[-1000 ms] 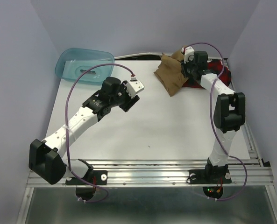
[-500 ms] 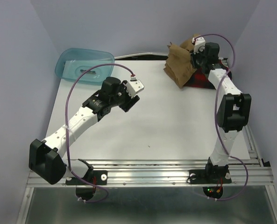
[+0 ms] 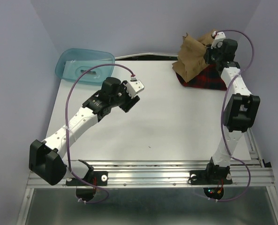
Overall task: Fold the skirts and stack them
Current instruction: Neatly place the folded skirt to the corner
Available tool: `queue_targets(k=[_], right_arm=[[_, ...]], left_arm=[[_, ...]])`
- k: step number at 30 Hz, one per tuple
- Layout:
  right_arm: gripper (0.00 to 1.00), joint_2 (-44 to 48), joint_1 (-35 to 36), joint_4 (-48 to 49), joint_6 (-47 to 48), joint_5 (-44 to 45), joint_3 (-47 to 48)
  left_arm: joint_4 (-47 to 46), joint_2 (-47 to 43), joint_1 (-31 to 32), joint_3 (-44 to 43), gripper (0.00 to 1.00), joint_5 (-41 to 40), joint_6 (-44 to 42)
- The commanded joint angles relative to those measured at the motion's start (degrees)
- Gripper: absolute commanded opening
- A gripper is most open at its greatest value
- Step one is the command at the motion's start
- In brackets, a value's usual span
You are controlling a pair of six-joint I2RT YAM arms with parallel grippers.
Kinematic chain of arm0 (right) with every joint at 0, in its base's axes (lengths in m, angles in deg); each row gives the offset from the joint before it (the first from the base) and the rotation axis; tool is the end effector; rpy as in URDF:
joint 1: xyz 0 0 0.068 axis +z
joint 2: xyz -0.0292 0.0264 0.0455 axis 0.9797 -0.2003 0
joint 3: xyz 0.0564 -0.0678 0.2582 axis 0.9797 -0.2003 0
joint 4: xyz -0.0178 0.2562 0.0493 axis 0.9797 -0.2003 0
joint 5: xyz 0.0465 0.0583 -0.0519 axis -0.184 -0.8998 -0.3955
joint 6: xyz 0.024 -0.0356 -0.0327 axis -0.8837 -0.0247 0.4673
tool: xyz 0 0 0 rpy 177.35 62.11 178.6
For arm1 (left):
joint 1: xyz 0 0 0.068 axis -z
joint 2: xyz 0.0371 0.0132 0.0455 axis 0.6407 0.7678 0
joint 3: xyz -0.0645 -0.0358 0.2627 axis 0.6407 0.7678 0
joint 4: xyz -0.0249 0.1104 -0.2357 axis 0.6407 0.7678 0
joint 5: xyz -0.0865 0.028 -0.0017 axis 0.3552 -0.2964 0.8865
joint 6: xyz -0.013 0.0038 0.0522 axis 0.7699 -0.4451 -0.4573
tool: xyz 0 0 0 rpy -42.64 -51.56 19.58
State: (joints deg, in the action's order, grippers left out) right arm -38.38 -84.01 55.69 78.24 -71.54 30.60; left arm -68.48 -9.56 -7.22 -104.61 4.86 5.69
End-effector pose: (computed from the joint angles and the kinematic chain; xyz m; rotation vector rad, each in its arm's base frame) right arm 0.4903 -0.0403 0.3304 -0.2720 1.8715 -0.0251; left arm 0.2485 -0.1691 0.3369 1.1271 1.6583 -0.2992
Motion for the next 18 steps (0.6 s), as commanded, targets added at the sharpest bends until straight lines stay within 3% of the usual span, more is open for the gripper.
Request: queue_targets(k=[1,18], right_arm=[[0.01,-0.6,-4.4,7.2,-7.2,-2.3,2.4],[0.04,-9.6,-13.6,11.3,-27.8,-8.5,-10.3]], left_arm=[[-0.3,-0.6,-0.2,-0.6,0.68,1.1,-0.1],[2.0,1.6,-0.4,-2.2,0.68,0.2,-0.5]])
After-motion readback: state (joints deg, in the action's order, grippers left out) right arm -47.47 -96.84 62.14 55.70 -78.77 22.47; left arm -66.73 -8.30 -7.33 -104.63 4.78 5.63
